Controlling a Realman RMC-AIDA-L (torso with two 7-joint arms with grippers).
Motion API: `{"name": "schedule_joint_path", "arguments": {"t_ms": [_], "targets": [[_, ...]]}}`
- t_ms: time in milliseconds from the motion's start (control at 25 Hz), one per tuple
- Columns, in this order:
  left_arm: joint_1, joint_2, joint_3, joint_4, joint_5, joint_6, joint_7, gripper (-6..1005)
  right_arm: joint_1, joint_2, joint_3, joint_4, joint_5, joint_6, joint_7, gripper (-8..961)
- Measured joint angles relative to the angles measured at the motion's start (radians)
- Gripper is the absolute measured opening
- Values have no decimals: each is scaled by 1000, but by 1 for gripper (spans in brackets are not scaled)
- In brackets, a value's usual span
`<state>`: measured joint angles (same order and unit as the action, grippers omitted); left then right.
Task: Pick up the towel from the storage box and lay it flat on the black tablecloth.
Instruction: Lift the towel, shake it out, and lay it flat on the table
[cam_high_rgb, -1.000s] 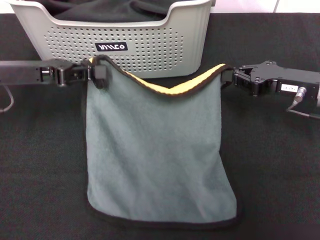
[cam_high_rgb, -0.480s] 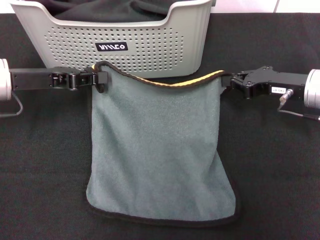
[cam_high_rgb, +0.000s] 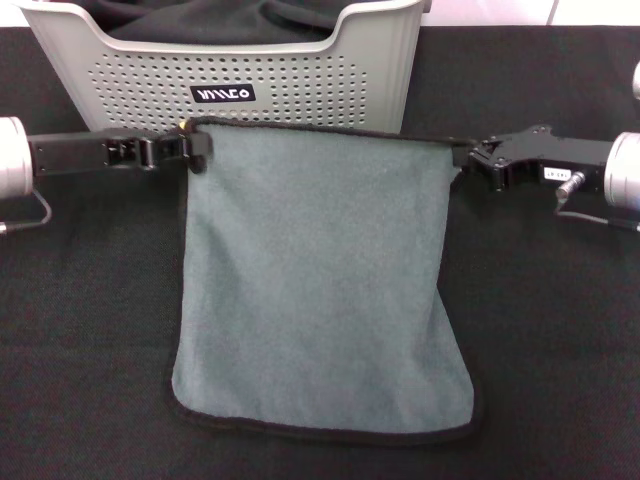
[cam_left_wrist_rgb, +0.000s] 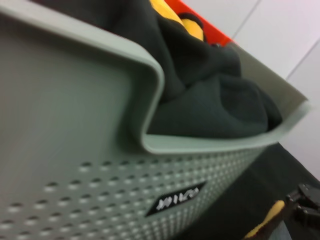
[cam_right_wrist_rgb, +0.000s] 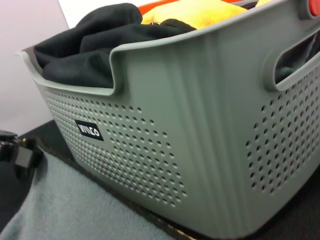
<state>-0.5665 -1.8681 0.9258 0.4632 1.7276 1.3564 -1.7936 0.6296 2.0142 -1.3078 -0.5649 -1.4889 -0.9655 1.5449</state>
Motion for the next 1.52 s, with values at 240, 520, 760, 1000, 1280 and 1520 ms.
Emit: {"name": "schedule_joint_path", "arguments": {"t_ms": [240, 520, 760, 1000, 1280, 1520], "targets": [[23, 0, -36, 5, -2, -15, 2, 44, 36, 6, -17, -3, -10, 20, -10, 88], [39, -5, -47, 6, 1, -36, 5, 44, 88, 9, -121, 1, -10, 105, -4, 90], [53, -9, -47, 4, 3, -60, 5, 44, 95, 14, -158, 0, -3, 156, 1, 91], [49, -11, -45, 1, 3, -77, 6, 44, 86, 14, -159, -2, -1, 176, 1, 92], [34, -26, -39, 1, 9, -86, 22, 44, 78, 14, -153, -3, -1, 178, 1, 93], [31, -32, -40, 1, 14, -90, 22, 44, 70, 14, -151, -14, 0, 177, -1, 94]]}}
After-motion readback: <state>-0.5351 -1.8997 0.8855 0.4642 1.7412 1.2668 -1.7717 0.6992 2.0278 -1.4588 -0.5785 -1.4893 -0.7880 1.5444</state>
